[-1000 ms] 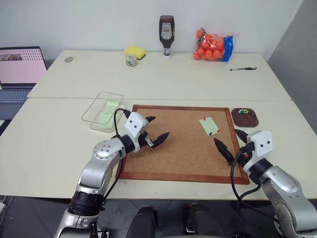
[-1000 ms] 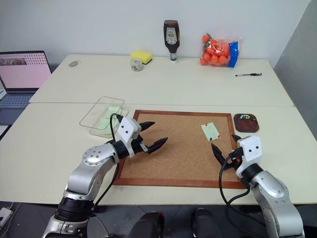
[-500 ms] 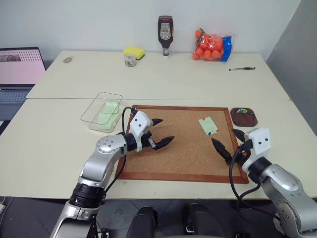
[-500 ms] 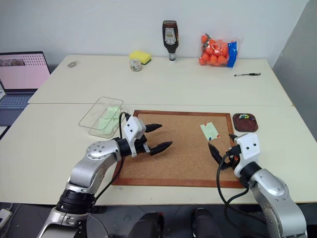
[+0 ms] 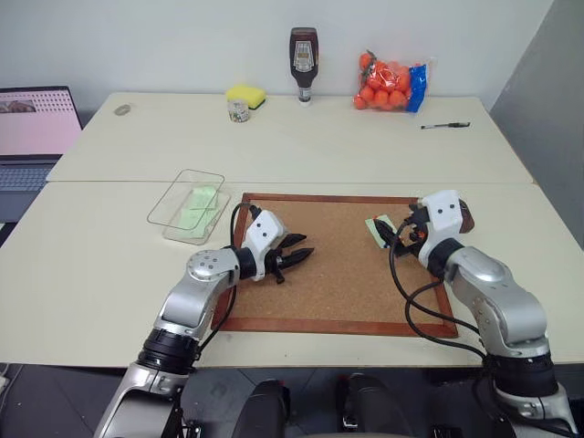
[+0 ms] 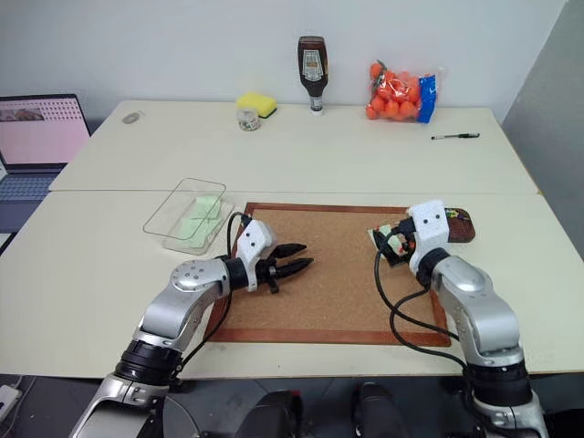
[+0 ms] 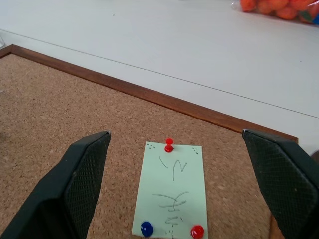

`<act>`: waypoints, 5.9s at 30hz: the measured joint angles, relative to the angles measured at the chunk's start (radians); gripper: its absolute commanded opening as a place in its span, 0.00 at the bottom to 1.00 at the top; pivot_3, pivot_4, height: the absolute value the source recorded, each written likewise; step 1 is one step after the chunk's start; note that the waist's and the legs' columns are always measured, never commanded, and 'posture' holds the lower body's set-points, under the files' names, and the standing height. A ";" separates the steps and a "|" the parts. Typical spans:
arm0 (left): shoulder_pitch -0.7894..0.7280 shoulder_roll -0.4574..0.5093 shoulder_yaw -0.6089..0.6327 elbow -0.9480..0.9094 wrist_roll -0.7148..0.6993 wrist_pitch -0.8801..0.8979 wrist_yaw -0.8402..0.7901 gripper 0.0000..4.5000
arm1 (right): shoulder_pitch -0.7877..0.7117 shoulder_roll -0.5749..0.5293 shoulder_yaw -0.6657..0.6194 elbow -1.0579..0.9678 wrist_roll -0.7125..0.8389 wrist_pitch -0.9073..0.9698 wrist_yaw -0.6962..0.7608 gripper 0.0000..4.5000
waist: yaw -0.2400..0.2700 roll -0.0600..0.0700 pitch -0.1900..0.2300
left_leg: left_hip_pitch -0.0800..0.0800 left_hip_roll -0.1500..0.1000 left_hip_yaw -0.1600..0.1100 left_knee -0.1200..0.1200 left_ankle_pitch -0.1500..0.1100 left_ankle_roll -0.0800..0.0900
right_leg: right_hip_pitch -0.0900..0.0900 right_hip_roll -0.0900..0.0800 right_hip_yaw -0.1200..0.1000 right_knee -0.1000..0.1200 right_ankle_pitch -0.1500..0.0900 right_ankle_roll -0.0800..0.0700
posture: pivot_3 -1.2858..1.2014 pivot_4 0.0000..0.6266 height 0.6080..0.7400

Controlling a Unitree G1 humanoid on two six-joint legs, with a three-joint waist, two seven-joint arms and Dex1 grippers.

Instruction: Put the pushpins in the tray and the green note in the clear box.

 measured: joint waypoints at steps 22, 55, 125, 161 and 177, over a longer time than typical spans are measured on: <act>0.009 0.006 -0.043 -0.021 0.045 0.033 -0.002 0.10 | -0.200 0.088 0.081 0.461 -0.123 -0.181 0.044 0.83 | -0.003 0.000 0.000 | 0.000 0.001 0.002 0.000 0.000 0.000 | 0.000 0.000 0.001 0.001 0.003 -0.006 | 0.52 0.24 1.00; 0.029 0.012 -0.044 -0.050 0.056 0.032 -0.019 0.10 | -0.128 0.122 0.015 0.374 -0.120 -0.191 0.042 0.00 | -0.002 0.000 0.000 | 0.000 0.002 0.002 0.000 0.000 0.000 | -0.001 0.001 0.001 0.000 0.002 -0.002 | 0.52 0.24 1.00; 0.032 0.010 -0.049 -0.049 0.092 0.029 0.021 0.10 | 0.195 -0.035 -0.090 0.021 -0.033 -0.150 0.105 0.45 | -0.001 0.002 -0.001 | 0.002 0.007 0.006 0.000 0.001 0.001 | 0.000 0.006 0.002 0.000 0.005 -0.002 | 0.52 0.24 1.00; 0.028 0.010 -0.050 -0.034 0.092 0.007 0.016 0.10 | 0.147 -0.008 -0.021 0.119 -0.086 -0.173 0.110 0.00 | 0.000 0.002 -0.001 | 0.002 0.007 0.006 0.000 0.001 0.001 | 0.000 0.006 0.001 -0.001 0.005 -0.002 | 0.52 0.24 1.00; 0.028 0.010 -0.050 -0.037 0.098 0.007 0.024 0.10 | 0.103 -0.007 -0.096 0.061 -0.011 -0.194 0.117 0.00 | -0.001 0.002 -0.001 | 0.001 0.008 0.005 0.000 0.001 0.001 | -0.001 0.006 0.001 -0.002 0.005 -0.002 | 0.52 0.24 1.00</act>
